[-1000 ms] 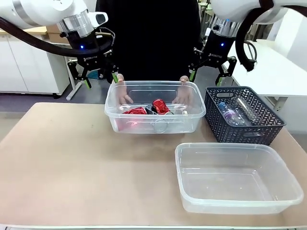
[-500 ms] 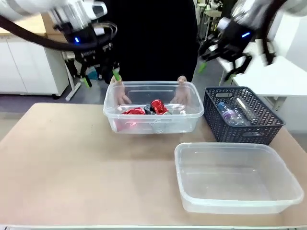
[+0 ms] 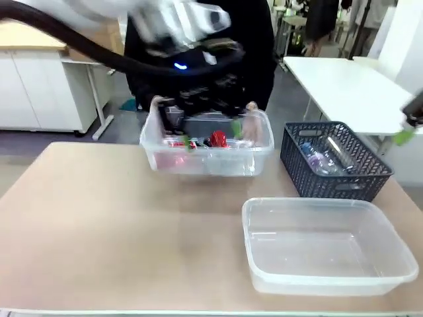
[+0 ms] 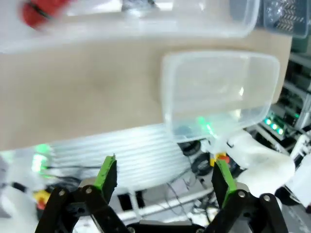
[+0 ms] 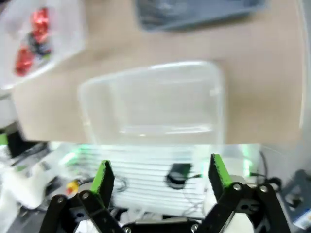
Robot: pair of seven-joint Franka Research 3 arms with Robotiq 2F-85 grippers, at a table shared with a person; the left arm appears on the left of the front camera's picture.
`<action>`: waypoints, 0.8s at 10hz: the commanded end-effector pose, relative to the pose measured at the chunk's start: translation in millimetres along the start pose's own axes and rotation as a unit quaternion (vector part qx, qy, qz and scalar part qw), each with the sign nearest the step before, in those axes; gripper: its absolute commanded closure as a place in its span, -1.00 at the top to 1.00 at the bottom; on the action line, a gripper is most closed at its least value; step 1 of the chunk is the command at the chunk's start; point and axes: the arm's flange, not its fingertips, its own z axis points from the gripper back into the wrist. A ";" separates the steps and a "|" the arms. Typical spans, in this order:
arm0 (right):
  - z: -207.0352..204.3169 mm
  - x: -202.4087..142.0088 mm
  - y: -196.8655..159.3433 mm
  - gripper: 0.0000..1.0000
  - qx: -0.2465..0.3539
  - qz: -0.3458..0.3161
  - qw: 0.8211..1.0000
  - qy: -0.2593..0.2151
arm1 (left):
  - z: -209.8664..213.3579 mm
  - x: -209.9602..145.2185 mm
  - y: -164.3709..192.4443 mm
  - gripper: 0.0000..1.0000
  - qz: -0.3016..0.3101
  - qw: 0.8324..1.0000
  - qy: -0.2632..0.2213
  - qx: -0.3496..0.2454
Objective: Sort the waste into each basket.
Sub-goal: Pick up the Organizing box on the right side of the table and lift it.
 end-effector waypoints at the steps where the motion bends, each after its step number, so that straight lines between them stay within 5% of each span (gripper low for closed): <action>1: 8.2 8.6 18.2 1.00 0.050 -0.002 0.999 0.006 | 32.4 -1.2 36.4 1.00 -0.026 0.999 -0.042 0.007; 3: 8.2 8.6 18.2 1.00 0.050 -0.002 0.999 0.006 | 32.4 -1.2 36.4 1.00 -0.026 0.999 -0.042 0.007; 4: 1.3 1.2 3.6 1.00 0.012 -0.002 1.000 0.000 | 5.3 10.2 1.4 1.00 -0.006 1.000 -0.007 -0.001; 5: -18.0 12.5 12.9 1.00 -0.061 0.028 0.997 0.038 | 1.3 8.8 1.3 1.00 0.069 0.997 -0.019 -0.017; 8: -107.0 -10.4 -23.9 1.00 -0.158 0.079 0.970 0.167 | -89.5 -39.6 -30.4 1.00 0.177 0.983 0.049 0.016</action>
